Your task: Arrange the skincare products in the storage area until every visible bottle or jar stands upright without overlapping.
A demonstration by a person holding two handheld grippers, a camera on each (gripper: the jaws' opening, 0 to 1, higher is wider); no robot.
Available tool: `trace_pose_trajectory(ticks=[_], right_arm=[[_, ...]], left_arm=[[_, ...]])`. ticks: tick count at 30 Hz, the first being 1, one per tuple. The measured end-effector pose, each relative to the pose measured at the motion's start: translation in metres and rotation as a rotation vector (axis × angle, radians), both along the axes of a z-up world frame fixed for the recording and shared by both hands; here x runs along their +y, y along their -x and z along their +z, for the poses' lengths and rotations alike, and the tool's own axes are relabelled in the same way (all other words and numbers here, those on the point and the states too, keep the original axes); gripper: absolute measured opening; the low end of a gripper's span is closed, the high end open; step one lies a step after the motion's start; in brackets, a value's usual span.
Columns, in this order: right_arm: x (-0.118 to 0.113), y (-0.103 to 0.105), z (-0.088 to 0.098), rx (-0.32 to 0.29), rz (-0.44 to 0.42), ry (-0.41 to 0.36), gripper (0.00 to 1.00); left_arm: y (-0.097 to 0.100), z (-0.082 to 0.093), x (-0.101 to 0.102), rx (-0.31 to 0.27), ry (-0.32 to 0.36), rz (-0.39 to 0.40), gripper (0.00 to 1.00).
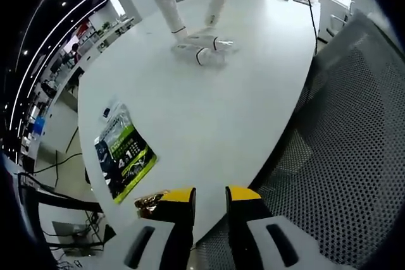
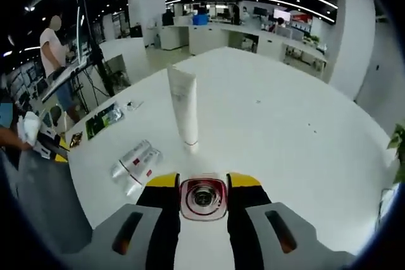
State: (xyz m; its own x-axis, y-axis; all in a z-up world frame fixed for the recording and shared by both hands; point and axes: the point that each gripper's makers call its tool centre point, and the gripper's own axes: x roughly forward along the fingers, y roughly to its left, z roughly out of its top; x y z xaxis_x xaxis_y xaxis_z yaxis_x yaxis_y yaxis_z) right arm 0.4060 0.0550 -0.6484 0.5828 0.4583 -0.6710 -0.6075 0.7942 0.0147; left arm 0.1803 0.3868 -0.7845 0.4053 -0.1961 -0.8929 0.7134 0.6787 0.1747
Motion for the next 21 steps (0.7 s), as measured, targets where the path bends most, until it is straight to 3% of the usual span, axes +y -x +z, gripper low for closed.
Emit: trace_pose_trajectory(ticks=[13, 21], right_arm=[[0.013, -0.038, -0.004, 0.147, 0.053, 0.053, 0.25], [0.026, -0.052, -0.009, 0.166, 0.07, 0.077, 0.26]], left_arm=[[0.0, -0.002, 0.001, 0.002, -0.006, 0.0, 0.2], [0.001, -0.003, 0.002, 0.007, -0.01, 0.001, 0.2]])
